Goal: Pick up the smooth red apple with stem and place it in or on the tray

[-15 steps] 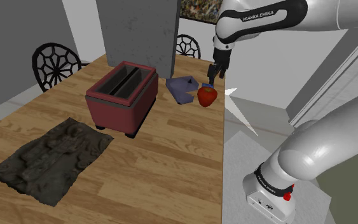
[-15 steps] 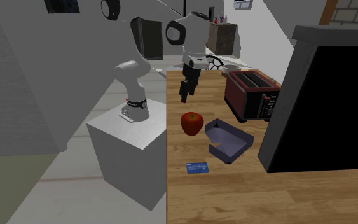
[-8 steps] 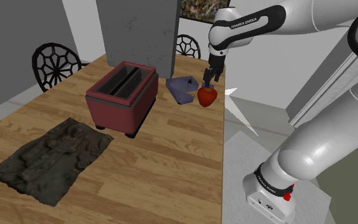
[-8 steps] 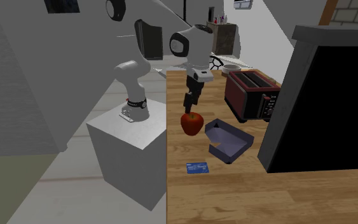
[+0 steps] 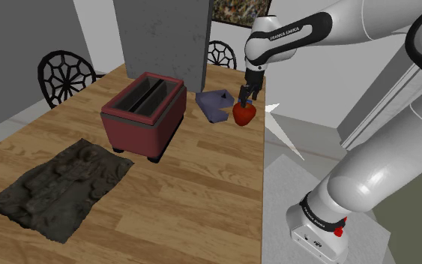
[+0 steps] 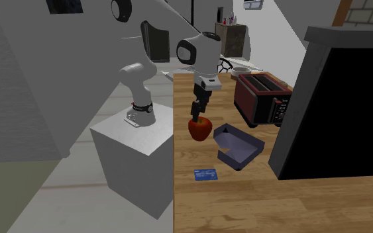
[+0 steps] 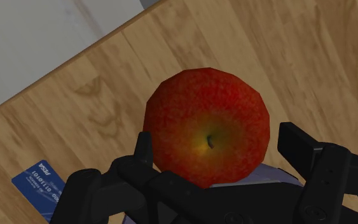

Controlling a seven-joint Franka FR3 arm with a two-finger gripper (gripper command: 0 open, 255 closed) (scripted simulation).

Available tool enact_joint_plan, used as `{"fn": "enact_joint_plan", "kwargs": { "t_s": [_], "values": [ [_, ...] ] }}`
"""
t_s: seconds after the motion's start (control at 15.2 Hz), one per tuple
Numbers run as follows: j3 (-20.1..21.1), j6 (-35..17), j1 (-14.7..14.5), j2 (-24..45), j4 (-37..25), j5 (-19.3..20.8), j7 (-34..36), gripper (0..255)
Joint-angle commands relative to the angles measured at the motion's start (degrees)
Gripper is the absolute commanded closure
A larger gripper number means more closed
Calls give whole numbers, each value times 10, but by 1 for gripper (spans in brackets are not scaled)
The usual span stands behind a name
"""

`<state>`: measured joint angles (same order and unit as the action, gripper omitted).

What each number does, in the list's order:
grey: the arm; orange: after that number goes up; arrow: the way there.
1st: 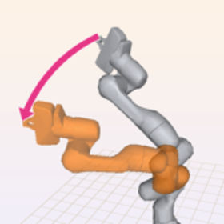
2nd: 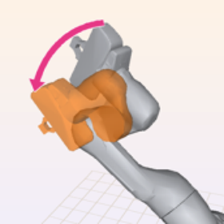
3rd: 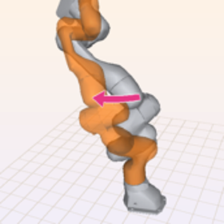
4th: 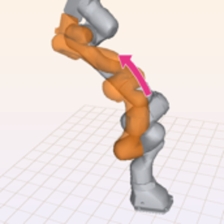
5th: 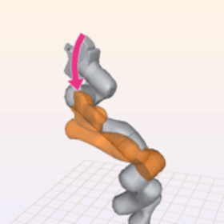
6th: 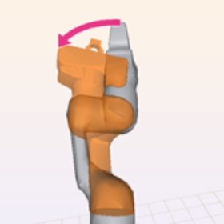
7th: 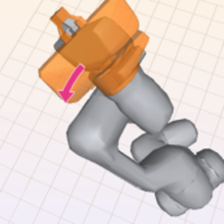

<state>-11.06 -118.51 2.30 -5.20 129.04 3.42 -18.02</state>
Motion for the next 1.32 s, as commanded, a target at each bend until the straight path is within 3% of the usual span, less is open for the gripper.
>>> {"fn": "enact_joint_plan", "kwargs": {
  "t_s": [0.0, 0.13, 0.2, 0.79, 1.25],
  "values": [
    [0, 0, 0, 0, 0, 0, 0, 0],
    [0, 0, 0, 0, 0, 0, 0, 0],
    [0, 0, 0, 0, 0, 0, 0, 255],
    [0, 0, 0, 0, 0, 0, 0, 255],
    [2, 54, 0, -22, -33, 2, 1, 255]
  ]
}}
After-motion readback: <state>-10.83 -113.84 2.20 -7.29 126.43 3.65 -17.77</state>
